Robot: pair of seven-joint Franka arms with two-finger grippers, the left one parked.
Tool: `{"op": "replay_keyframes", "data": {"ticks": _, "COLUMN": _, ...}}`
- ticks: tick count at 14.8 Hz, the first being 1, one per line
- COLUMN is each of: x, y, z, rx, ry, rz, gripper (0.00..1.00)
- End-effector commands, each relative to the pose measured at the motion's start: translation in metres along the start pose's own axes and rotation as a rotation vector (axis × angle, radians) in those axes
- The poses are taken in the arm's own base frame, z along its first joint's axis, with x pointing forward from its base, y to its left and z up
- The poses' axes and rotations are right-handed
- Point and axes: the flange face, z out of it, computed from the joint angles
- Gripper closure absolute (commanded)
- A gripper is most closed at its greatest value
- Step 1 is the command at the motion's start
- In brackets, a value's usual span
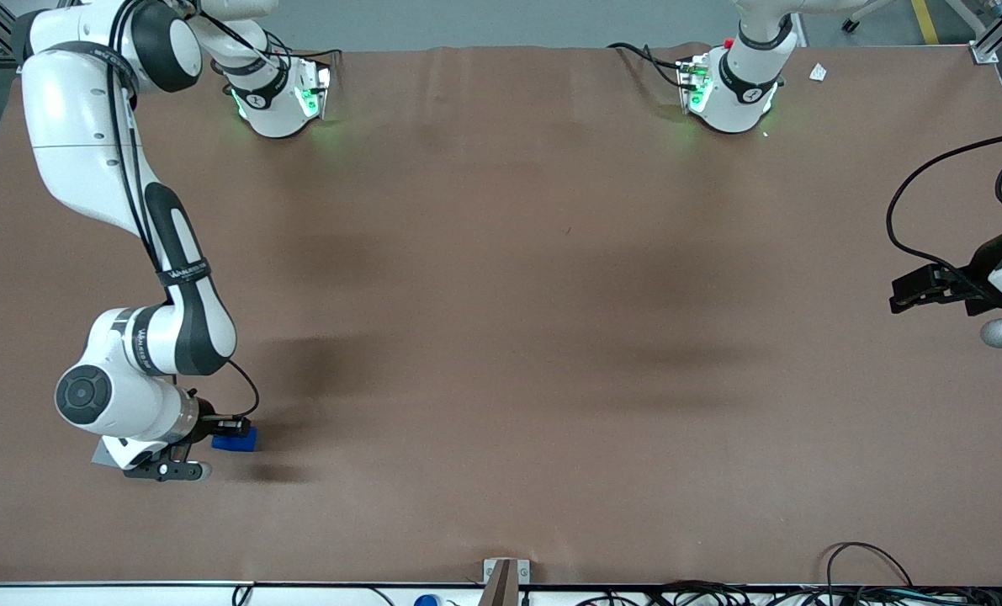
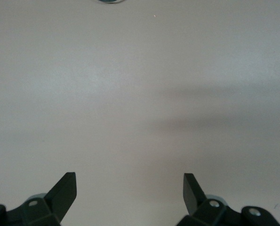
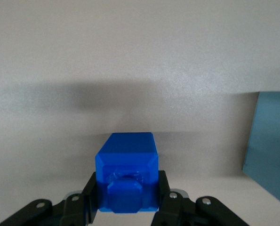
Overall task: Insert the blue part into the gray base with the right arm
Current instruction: 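Carry the blue block over the gray base's recess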
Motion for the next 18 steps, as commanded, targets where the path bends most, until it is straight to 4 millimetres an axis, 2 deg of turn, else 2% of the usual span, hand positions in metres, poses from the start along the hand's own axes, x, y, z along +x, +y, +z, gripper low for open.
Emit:
{"op": "replay_keyframes", "data": {"ticks": 1, "x": -0.002, "y": 0.011, "z": -0.005, "rx": 0.005, "ry": -0.002, "rz": -0.085, "gripper": 0.99}}
{"op": "replay_keyframes", "data": {"ticks": 4, "x": 0.001, "y": 0.014, "z": -0.015, "rx": 0.010, "ry": 0.012, "rz": -0.076, "gripper": 0.99}}
{"op": "replay_keyframes", "data": {"ticks": 6, "x": 0.001, "y": 0.025, "z": -0.024, "rx": -0.002, "ry": 0.007, "rz": -0.067, "gripper": 0.99}}
{"op": "replay_keyframes", "data": {"ticks": 7, "x": 0.002, "y": 0.041, "z": -0.037, "rx": 0.002, "ry": -0.007, "rz": -0.042, "gripper": 0.99}}
{"op": "replay_keyframes", "data": {"ticks": 10, "x": 0.006, "y": 0.066, "z": -0.073, "rx": 0.003, "ry": -0.055, "rz": -0.009, "gripper": 0.99}}
{"op": "replay_keyframes", "data": {"ticks": 12, "x": 0.010, "y": 0.088, "z": -0.104, "rx": 0.003, "ry": -0.063, "rz": 0.015, "gripper": 0.99}}
{"op": "replay_keyframes", "data": {"ticks": 15, "x": 0.009, "y": 0.121, "z": -0.139, "rx": 0.002, "ry": -0.051, "rz": 0.053, "gripper": 0.99}}
{"op": "replay_keyframes", "data": {"ticks": 18, "x": 0.006, "y": 0.155, "z": -0.141, "rx": 0.007, "ry": -0.025, "rz": 0.092, "gripper": 0.99}}
